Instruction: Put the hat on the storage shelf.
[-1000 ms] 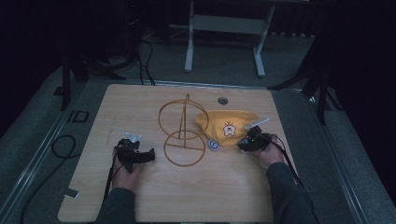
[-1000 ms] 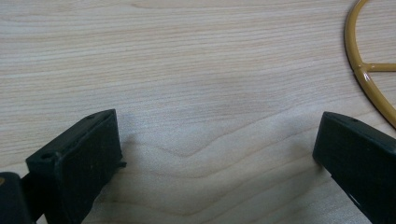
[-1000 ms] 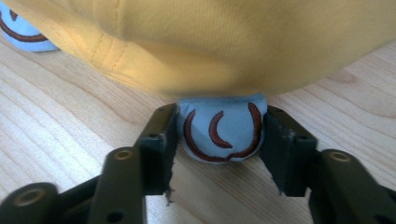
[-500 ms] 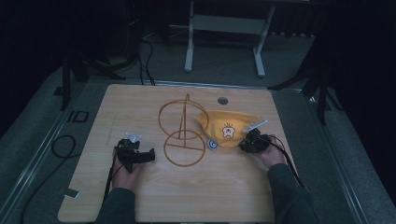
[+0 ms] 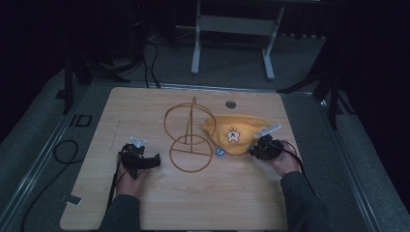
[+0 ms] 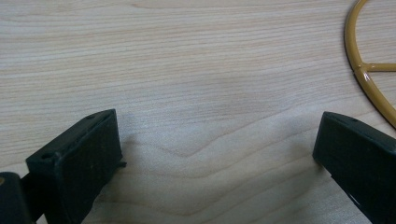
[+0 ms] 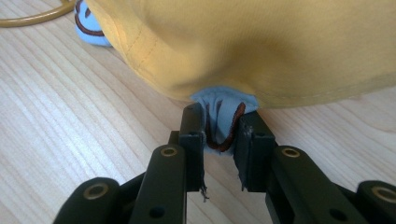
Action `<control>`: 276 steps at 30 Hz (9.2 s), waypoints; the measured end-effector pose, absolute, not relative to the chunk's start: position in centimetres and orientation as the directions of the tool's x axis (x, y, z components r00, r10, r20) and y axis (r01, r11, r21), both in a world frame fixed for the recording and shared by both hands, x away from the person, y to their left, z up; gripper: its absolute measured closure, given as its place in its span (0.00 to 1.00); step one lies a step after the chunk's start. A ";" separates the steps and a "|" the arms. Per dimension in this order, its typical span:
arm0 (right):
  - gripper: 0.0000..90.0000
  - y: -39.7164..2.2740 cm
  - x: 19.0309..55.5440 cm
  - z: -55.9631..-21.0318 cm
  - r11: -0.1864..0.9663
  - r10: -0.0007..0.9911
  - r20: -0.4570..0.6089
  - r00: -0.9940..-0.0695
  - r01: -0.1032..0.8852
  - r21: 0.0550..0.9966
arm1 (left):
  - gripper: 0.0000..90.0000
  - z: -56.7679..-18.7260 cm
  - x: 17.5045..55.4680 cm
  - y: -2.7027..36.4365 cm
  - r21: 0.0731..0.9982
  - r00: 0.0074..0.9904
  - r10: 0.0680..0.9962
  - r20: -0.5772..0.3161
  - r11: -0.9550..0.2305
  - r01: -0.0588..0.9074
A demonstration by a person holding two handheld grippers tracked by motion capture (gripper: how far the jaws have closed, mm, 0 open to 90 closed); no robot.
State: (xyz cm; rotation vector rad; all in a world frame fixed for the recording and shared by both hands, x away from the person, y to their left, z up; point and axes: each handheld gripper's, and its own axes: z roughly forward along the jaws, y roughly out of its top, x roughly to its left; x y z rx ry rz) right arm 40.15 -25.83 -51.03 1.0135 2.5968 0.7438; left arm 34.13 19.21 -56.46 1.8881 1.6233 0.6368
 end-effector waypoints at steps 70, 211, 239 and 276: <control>0.85 -27.1 35.3 -39.3 0.501 0.599 0.070 -0.798 0.441 0.745 | 0.01 -56.4 34.1 19.2 0.684 0.153 0.988 -0.006 -0.108 0.721; 0.94 -24.9 39.3 -37.1 0.933 0.334 -0.221 -0.917 0.287 0.217 | 0.01 -56.4 34.1 19.2 0.685 0.155 0.988 -0.004 -0.110 0.721; 0.94 -25.0 39.7 -32.7 0.922 0.344 -0.256 -0.903 0.273 0.276 | 0.01 -56.4 34.1 19.2 0.684 0.153 0.988 -0.005 -0.109 0.722; 0.94 -25.8 39.7 -28.2 0.886 0.376 -0.264 -0.888 0.262 0.383 | 0.01 -56.4 34.1 19.2 0.684 0.154 0.988 -0.004 -0.110 0.722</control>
